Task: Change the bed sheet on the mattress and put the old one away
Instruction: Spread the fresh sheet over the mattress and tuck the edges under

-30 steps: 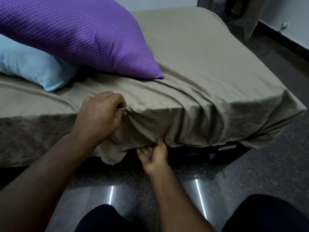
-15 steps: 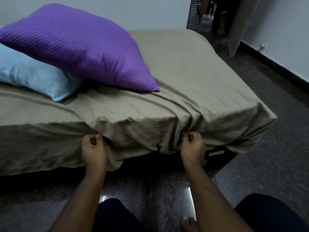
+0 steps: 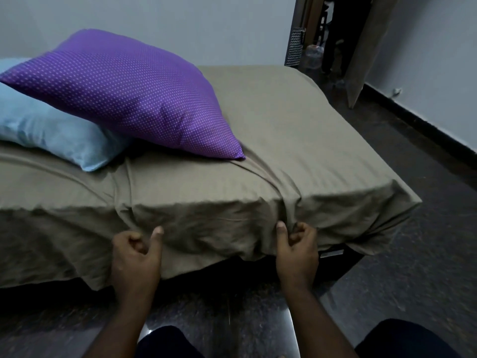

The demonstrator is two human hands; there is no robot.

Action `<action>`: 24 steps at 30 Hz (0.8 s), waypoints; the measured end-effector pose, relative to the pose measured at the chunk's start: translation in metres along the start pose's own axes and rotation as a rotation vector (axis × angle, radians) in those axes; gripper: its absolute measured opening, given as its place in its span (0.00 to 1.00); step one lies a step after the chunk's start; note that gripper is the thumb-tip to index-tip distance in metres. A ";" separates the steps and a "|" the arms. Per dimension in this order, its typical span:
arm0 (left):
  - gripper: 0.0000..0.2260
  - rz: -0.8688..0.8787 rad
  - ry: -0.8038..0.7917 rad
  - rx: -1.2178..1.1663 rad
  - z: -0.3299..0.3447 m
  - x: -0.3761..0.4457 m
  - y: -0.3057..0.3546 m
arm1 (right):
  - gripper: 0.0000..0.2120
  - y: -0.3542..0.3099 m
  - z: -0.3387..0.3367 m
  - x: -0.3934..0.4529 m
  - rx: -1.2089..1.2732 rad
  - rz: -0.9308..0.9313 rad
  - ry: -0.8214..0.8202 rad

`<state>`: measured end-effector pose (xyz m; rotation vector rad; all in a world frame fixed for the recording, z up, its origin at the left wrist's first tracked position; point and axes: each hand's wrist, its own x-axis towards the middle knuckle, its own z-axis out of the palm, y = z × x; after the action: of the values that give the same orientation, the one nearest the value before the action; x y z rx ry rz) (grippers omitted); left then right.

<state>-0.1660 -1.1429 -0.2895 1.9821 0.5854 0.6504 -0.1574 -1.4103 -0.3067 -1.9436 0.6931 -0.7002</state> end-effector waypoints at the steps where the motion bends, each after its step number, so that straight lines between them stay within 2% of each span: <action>1: 0.17 0.087 0.006 -0.005 0.003 -0.002 0.015 | 0.18 -0.007 0.002 0.007 0.012 -0.028 0.011; 3: 0.19 0.222 -0.044 0.039 0.014 0.003 0.044 | 0.13 -0.018 0.008 0.024 -0.003 -0.093 0.013; 6: 0.17 0.267 -0.116 0.122 0.032 0.009 0.068 | 0.13 -0.008 0.009 0.024 -0.094 -0.205 0.014; 10: 0.16 0.388 -0.153 0.170 0.038 -0.006 0.046 | 0.13 0.016 0.001 0.006 -0.081 -0.182 -0.020; 14: 0.13 0.361 -0.196 0.233 0.023 -0.005 0.025 | 0.17 -0.025 -0.010 0.008 0.145 -0.190 0.054; 17: 0.13 0.383 -0.161 0.156 0.012 0.010 0.061 | 0.13 -0.083 0.002 0.033 0.391 -0.235 0.031; 19: 0.14 0.286 -0.074 0.000 0.013 0.038 0.095 | 0.13 -0.120 0.025 0.066 0.487 -0.157 -0.109; 20: 0.14 0.181 -0.054 -0.120 0.017 0.056 0.111 | 0.14 -0.135 0.042 0.085 0.497 -0.094 -0.224; 22: 0.22 -0.096 -0.164 -0.462 0.027 0.093 0.138 | 0.23 -0.160 0.078 0.116 0.393 -0.023 -0.476; 24: 0.30 -0.319 -0.289 -0.719 0.038 0.119 0.157 | 0.33 -0.179 0.109 0.140 0.279 0.024 -0.625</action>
<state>-0.0308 -1.1615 -0.1425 1.2404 0.3985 0.3013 0.0477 -1.3737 -0.1644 -1.7497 0.2149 -0.1359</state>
